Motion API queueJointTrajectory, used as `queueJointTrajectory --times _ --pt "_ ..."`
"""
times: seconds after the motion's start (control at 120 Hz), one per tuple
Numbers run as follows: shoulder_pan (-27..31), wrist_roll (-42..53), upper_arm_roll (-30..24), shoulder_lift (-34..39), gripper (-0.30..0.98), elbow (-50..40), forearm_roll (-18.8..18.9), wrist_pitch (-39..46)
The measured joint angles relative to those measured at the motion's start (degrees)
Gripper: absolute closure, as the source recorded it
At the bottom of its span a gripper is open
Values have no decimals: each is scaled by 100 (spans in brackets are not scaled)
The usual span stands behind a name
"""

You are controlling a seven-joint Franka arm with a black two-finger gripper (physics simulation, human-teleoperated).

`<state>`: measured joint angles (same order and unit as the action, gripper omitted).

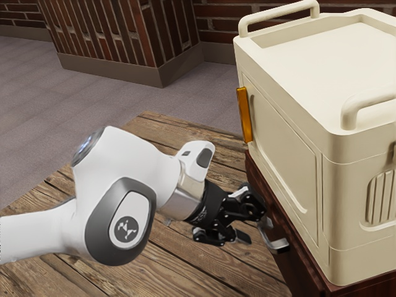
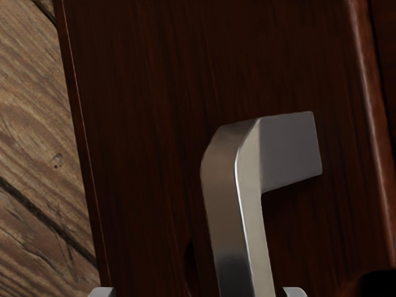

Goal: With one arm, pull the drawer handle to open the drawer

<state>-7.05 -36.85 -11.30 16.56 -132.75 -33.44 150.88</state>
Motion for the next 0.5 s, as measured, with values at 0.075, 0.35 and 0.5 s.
queueJointTrajectory --times 0.075,0.35,0.5 --pt "15 0 5 -4 38 -9 -11 76" --pt "59 -9 227 224 39 -51 -22 -404" --pt "59 -17 344 286 40 -51 -21 -728"
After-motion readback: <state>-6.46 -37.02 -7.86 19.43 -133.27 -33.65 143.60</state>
